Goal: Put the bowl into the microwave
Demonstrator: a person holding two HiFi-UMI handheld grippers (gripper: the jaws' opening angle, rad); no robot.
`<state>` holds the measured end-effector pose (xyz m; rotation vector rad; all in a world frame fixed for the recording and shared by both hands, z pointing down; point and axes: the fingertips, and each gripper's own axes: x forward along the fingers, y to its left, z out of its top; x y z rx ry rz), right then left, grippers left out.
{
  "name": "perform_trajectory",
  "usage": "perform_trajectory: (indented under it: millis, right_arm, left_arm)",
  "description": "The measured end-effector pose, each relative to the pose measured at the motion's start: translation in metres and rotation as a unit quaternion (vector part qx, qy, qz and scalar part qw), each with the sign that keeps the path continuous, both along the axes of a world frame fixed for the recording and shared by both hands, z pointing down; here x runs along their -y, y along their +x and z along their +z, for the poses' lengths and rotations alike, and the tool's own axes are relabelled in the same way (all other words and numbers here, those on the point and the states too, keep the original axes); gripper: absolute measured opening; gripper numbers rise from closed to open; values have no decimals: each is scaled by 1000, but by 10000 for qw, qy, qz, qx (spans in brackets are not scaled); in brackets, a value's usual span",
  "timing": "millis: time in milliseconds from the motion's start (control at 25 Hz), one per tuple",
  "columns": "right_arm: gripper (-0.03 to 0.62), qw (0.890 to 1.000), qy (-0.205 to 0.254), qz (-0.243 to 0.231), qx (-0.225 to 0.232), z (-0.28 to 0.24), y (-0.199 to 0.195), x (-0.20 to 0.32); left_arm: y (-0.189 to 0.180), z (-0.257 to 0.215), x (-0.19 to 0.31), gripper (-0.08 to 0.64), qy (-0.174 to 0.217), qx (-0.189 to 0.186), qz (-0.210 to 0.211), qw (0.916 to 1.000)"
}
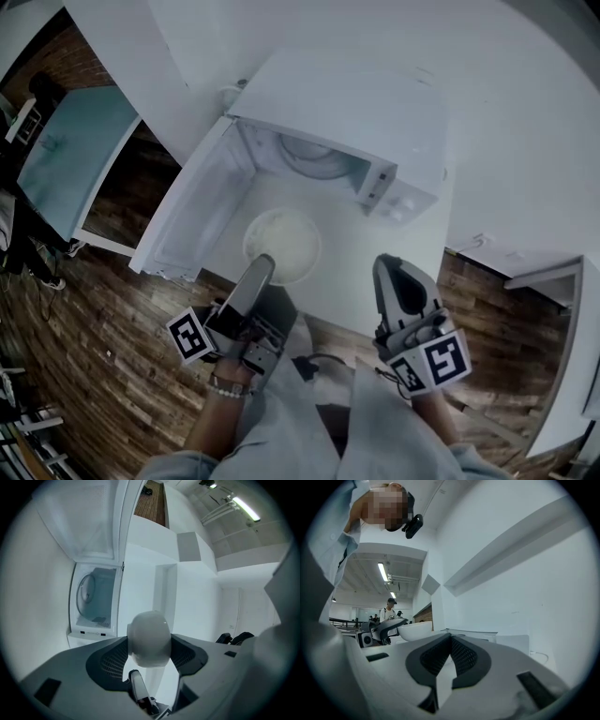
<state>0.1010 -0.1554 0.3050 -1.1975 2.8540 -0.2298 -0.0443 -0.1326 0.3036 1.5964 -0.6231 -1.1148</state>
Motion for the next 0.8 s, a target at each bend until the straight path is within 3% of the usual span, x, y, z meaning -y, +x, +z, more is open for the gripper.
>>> perform_trajectory:
  millis: [680,800]
  right_arm:
    - [8,9996,245,-112,-26,-3,-68,58]
    - [66,9992,221,-183,-290,6,-77,62]
  left_arm:
    - [-30,19,84,258,-253,-14,705,9972]
    - [-29,24,96,258,-275,-59,816,9963]
